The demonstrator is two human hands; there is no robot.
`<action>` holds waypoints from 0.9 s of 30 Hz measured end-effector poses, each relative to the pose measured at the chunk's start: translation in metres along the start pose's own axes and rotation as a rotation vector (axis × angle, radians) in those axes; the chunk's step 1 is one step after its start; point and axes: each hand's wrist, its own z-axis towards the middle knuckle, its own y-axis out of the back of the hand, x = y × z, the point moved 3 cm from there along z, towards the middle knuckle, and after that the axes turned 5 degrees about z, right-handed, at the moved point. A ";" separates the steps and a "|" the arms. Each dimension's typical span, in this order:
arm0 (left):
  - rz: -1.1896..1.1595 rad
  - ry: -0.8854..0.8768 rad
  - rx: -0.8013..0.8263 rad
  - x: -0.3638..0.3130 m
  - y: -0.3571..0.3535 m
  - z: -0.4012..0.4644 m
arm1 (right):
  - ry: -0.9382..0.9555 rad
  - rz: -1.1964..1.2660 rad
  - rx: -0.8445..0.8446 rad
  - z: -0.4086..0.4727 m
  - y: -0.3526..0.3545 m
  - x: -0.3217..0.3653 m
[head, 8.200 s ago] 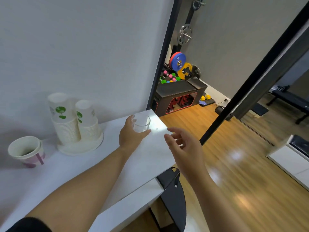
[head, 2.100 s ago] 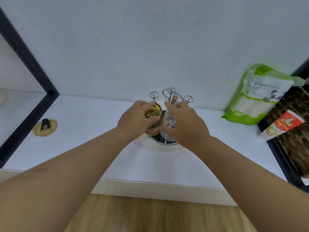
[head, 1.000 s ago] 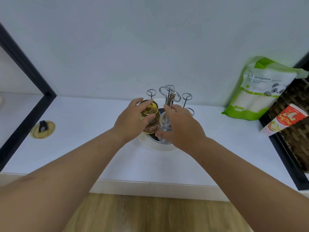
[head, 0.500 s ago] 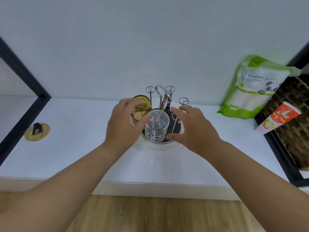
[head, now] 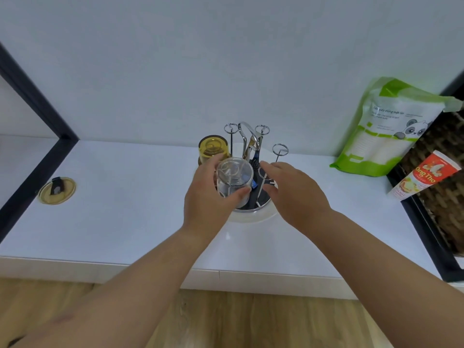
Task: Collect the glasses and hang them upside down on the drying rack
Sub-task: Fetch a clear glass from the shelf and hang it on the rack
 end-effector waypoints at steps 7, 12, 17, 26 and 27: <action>-0.077 0.037 -0.035 0.004 0.001 0.005 | 0.005 -0.024 0.001 0.004 0.003 0.000; -0.105 0.050 -0.036 0.009 0.001 0.007 | 0.002 -0.039 0.007 0.003 0.002 -0.001; -0.106 0.050 -0.032 0.013 0.002 0.010 | 0.006 -0.047 0.014 0.005 0.002 -0.001; -0.118 0.060 -0.020 0.016 0.002 0.013 | 0.007 -0.053 0.022 0.006 0.002 -0.001; -0.111 0.060 -0.017 0.017 0.001 0.013 | 0.006 -0.055 0.024 0.006 0.002 -0.001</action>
